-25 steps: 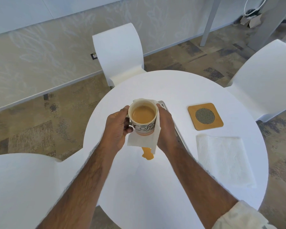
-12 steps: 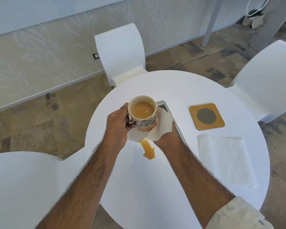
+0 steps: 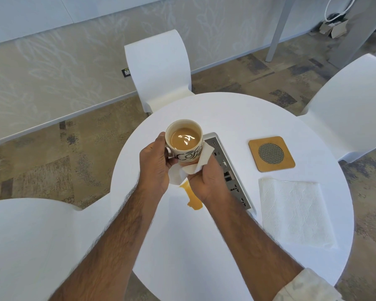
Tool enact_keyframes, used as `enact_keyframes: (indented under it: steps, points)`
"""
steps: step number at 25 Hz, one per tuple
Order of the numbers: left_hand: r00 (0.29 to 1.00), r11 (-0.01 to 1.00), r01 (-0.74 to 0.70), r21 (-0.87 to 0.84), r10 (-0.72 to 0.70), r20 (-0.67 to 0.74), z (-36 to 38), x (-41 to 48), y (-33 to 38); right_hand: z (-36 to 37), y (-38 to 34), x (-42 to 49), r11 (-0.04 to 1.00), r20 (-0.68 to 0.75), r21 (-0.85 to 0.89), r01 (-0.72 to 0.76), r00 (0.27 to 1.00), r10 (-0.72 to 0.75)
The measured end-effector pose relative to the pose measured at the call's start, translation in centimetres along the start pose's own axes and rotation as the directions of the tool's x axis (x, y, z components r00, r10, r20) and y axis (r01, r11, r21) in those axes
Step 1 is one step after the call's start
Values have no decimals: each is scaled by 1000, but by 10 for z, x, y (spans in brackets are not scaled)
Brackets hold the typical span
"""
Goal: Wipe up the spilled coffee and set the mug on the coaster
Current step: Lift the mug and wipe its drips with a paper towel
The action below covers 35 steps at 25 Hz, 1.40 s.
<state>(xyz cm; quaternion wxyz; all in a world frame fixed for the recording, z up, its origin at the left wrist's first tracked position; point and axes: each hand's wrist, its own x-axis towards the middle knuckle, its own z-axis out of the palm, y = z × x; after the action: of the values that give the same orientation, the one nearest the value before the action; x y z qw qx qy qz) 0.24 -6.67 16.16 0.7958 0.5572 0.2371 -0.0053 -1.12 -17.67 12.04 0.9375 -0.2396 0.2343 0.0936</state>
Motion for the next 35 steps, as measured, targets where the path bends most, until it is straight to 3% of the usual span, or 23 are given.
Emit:
enact_keyframes:
  steps: [5, 8, 10, 13, 17, 19, 22, 25, 29, 35]
  points:
    - [999, 1000, -8, -18, 7, -44, 0, 3, 4, -12, 13, 0, 1000, -25, 0, 23, 999, -23]
    - [999, 1000, -11, -24, 10, -36, -5, 5, 7, -21, 12, -12, 949, -88, -307, 65, 991, -97]
    - [1000, 999, -10, -36, 9, -14, -8, 6, 9, -24, 7, -23, 836, -148, -542, 83, 970, -193]
    - [1000, 1000, -2, -24, 3, 14, -9, 3, 9, -27, -4, -34, 670, -195, -726, 154, 888, -416]
    - [999, 1000, 18, -13, -17, 27, -9, -1, 9, -18, -16, -39, 671, -256, -657, 344, 735, -627]
    - [999, 1000, 22, -6, -21, 34, -9, -3, 9, -7, -19, -41, 609, -198, -675, 417, 693, -693]
    - [999, 1000, 19, 22, -20, 47, -5, -6, 10, 8, -10, -48, 564, -34, -674, 476, 743, -668]
    - [996, 999, 15, 52, -19, 86, -5, -9, 12, 16, 8, -60, 637, 110, -586, 501, 828, -550]
    - [985, 994, 0, 108, -19, 169, -10, -8, 16, 21, -2, -60, 669, 117, -577, 469, 858, -501]
    - [976, 991, -21, 129, -8, 219, -16, -8, 18, 25, -39, -33, 662, 169, -682, 312, 947, -272]
